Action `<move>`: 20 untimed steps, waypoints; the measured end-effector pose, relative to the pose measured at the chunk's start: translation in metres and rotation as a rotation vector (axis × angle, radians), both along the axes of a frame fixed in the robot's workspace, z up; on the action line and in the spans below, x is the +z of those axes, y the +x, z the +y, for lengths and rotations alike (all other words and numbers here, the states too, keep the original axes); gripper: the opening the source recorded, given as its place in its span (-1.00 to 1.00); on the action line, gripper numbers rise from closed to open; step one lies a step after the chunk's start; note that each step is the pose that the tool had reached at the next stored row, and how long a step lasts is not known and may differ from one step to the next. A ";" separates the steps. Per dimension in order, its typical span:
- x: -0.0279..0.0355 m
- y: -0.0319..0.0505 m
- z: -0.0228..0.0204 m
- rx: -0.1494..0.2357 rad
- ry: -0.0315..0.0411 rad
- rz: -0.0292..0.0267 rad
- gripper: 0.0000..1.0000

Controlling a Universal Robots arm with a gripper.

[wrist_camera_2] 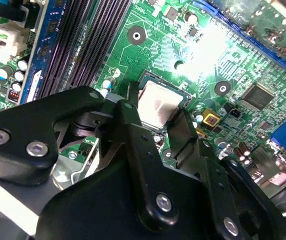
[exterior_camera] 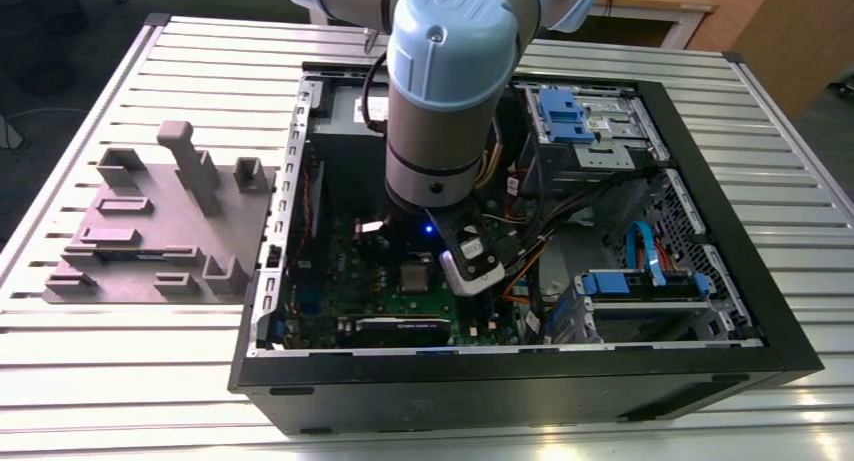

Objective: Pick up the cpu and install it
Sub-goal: 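Place the cpu into insertion slot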

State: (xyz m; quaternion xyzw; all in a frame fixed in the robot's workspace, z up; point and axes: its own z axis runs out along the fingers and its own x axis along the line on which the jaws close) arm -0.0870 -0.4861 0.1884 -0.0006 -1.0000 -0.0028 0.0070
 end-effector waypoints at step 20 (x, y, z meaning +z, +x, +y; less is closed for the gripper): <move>0.0004 0.0002 0.0000 0.000 0.0002 -0.0003 -0.04</move>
